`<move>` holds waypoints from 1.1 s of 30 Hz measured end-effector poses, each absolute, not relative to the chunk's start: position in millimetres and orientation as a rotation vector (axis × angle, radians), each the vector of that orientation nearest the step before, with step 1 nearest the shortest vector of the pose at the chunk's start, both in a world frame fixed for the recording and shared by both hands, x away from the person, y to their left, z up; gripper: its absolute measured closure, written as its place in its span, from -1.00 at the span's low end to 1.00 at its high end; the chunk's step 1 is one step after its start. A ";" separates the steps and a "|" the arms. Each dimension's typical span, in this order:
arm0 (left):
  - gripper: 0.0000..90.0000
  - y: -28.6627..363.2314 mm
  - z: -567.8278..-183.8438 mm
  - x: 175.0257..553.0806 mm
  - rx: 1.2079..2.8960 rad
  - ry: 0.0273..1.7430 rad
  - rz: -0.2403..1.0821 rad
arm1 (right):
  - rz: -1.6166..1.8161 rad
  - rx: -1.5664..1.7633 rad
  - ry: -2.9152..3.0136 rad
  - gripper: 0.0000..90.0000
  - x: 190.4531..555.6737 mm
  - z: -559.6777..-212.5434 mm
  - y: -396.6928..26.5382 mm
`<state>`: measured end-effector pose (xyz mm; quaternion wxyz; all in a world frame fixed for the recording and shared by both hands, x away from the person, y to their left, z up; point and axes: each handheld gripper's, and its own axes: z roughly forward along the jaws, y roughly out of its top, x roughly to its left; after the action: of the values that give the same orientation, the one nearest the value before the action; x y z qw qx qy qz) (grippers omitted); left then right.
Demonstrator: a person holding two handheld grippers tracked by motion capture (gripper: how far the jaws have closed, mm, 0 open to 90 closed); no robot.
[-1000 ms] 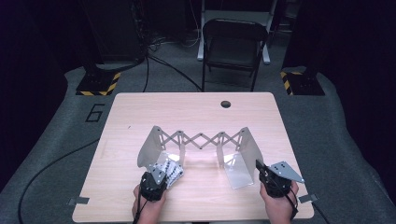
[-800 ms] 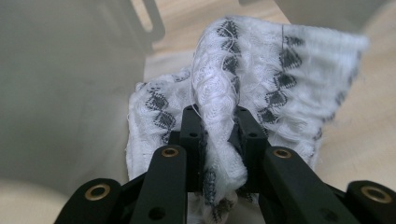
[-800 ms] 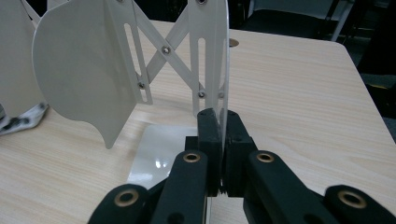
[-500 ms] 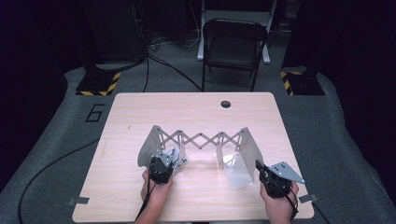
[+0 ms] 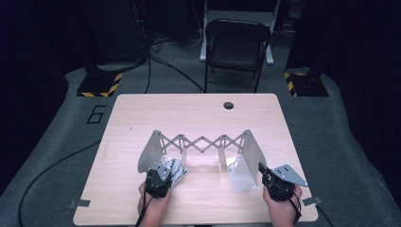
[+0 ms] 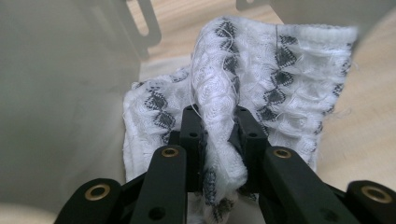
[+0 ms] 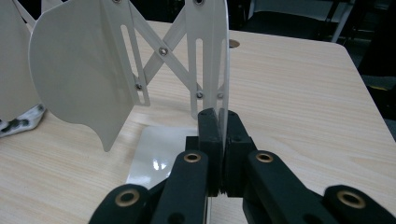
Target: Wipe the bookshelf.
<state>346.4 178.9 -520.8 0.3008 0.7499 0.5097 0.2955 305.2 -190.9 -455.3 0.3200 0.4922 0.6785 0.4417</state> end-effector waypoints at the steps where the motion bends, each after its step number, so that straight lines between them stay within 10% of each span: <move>1: 0.71 178.1 -520.1 352.3 1.996 1.355 0.785 | 1.162 1.295 1.782 0.98 305.0 -455.4 -190.8; 33: 0.71 183.0 -520.5 337.2 2.011 1.342 0.790 | 1.166 1.295 1.773 0.98 304.7 -456.4 -190.2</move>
<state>337.2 183.0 -520.5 0.2949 0.7555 0.5041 0.2968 304.7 -190.2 -456.4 0.3220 0.4931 0.6753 0.4440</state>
